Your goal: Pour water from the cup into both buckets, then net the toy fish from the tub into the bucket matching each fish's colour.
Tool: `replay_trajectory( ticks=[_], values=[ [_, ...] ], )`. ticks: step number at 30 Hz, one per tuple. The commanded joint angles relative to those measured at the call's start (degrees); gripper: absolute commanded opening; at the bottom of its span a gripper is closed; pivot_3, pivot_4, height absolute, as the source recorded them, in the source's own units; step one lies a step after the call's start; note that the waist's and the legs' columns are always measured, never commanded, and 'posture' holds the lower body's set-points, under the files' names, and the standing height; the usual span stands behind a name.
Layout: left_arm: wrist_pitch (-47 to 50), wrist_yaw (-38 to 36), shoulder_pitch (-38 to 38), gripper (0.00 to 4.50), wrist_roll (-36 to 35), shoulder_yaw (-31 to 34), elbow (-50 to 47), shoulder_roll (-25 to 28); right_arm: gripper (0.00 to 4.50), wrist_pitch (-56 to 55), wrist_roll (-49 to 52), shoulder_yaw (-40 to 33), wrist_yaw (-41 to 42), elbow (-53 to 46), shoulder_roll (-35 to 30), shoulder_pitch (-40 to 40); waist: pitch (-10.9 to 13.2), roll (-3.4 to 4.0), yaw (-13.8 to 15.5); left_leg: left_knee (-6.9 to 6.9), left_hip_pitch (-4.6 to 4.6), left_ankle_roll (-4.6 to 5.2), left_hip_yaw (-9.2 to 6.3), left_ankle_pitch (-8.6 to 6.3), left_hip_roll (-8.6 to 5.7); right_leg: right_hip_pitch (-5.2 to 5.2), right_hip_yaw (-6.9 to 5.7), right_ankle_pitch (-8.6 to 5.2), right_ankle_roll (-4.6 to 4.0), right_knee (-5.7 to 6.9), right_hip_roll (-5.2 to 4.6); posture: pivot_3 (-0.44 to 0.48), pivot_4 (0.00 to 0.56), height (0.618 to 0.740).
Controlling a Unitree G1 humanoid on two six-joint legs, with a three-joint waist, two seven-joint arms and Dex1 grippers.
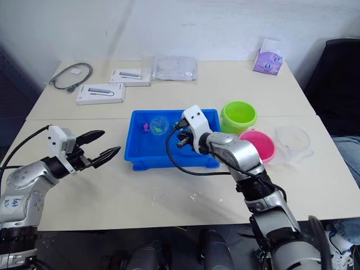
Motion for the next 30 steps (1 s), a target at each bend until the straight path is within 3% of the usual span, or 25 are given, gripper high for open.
replay_trajectory(
  ticks=[1, 10, 20, 30],
  values=[
    [-0.1, -0.1, 0.2, 4.43, -0.8, 1.1, -1.9, 0.9, 0.0, 0.0, -2.5, 0.0, 0.7, 0.5, 0.8, -1.5, 0.0, 0.0, 0.0, 0.0, 0.0, -0.01, 0.0, 0.0, 0.0, 0.0, 0.0, 0.0, 0.0, 0.0, 0.0, 0.0, 0.15, 0.74],
    [-0.1, -0.4, -0.1, 4.43, -0.5, 0.7, -1.6, 1.1, 0.0, 8.6, -3.5, -0.2, 2.7, 0.6, 2.4, -3.9, 0.0, 0.01, 0.0, -0.01, -0.01, -0.02, 0.0, -0.01, 0.02, -0.02, 0.01, 0.0, -0.01, 0.0, 0.0, 0.0, 0.15, 0.74],
    [-0.2, -0.3, 0.1, 4.43, -0.4, 0.8, -1.1, 0.9, 0.0, 10.1, -6.8, 1.0, 2.4, 8.6, 7.6, -9.1, 0.0, 0.02, -0.3, -0.04, -0.01, -0.05, 0.0, -0.02, 0.02, -0.05, 0.02, -0.01, -0.02, -0.01, 0.01, 0.0, 0.15, 0.74],
    [-0.6, 0.2, 2.4, 4.43, -0.5, 2.3, -1.0, 1.1, 0.0, 8.4, -7.5, -3.0, 0.9, 14.0, 13.7, -10.9, 0.0, 0.02, -1.2, -0.09, -0.01, -0.07, 0.0, -0.03, 0.02, -0.06, 0.02, -0.01, -0.02, -0.02, 0.01, 0.0, 0.15, 0.74]
  ],
)
